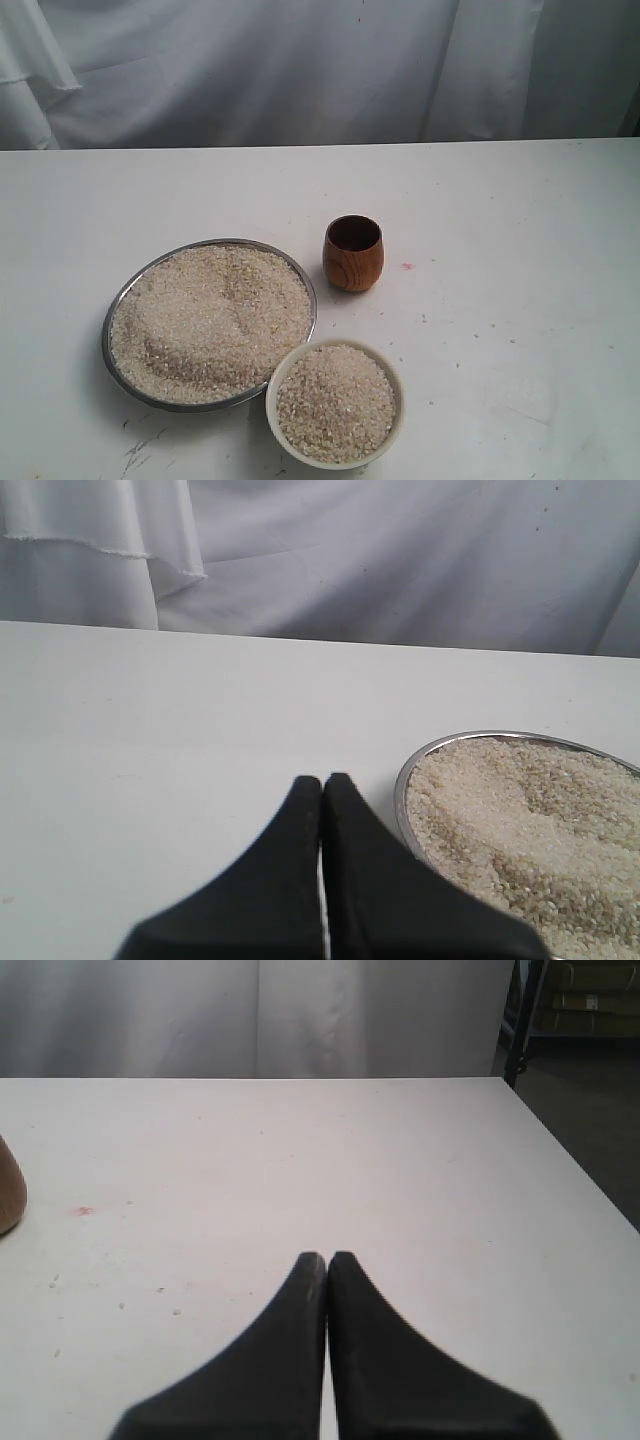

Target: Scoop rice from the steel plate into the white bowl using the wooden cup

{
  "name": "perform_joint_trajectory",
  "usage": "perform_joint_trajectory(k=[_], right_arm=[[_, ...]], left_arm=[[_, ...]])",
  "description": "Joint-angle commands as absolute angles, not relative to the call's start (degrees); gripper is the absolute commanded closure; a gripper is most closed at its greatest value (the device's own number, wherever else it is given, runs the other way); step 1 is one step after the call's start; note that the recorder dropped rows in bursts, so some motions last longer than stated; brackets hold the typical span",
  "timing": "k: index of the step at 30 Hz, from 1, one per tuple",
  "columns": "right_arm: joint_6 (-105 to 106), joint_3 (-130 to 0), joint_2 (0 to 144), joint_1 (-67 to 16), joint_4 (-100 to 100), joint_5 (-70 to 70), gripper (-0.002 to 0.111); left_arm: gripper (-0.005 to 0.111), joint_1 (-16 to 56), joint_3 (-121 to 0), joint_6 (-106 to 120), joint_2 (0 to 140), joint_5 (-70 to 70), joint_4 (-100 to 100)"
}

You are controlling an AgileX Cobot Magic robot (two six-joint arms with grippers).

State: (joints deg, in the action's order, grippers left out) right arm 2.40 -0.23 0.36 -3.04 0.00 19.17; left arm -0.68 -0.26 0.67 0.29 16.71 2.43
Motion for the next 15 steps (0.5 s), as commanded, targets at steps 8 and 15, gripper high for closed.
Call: perform_joint_trajectory(k=[8,15], right_arm=[[2.20,0.00,0.00,-2.66,0.48,19.11,0.108],[3.04,0.00,0.00,-2.66,0.48,19.11,0.108]], left_arm=[[0.107,-0.60,0.00,0.49,0.00,16.34,2.48],[0.107,-0.60,0.00,0.49,0.00,16.34,2.48]])
